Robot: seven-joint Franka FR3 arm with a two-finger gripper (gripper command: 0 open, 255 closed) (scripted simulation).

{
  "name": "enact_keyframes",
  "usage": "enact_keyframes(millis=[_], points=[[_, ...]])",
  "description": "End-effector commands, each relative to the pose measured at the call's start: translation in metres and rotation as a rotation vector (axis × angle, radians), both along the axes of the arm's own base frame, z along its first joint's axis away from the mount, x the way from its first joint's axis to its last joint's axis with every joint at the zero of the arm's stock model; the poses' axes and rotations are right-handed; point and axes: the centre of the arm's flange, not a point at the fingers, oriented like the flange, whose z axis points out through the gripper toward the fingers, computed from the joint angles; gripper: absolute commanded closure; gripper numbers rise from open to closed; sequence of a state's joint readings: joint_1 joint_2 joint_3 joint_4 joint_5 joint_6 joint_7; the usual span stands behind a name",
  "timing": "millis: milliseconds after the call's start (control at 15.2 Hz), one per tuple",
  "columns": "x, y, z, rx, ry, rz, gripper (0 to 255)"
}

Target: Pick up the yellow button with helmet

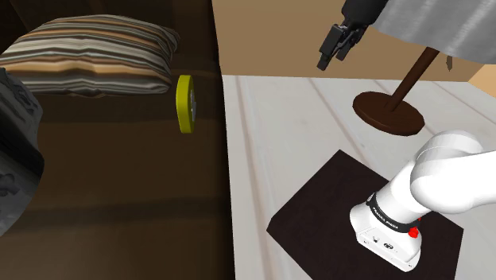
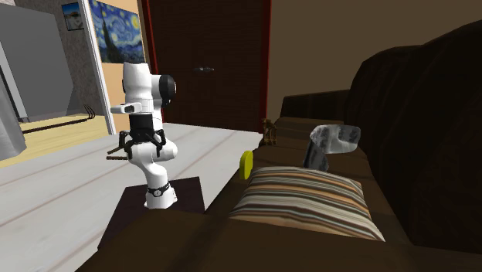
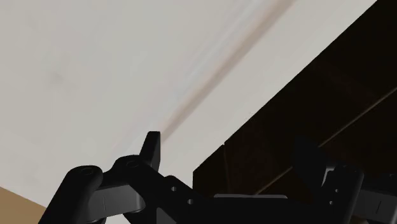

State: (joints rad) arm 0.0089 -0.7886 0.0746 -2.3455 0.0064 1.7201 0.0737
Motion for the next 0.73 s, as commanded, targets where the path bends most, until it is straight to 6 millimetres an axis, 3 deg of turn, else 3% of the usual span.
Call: enact_keyframes(millis=[0, 660], points=[[0.000, 0.000, 0.000, 0.000, 0.000, 0.000, 0], [0.024, 0.130, 0.009, 0.037, 0.094, -0.219, 0]])
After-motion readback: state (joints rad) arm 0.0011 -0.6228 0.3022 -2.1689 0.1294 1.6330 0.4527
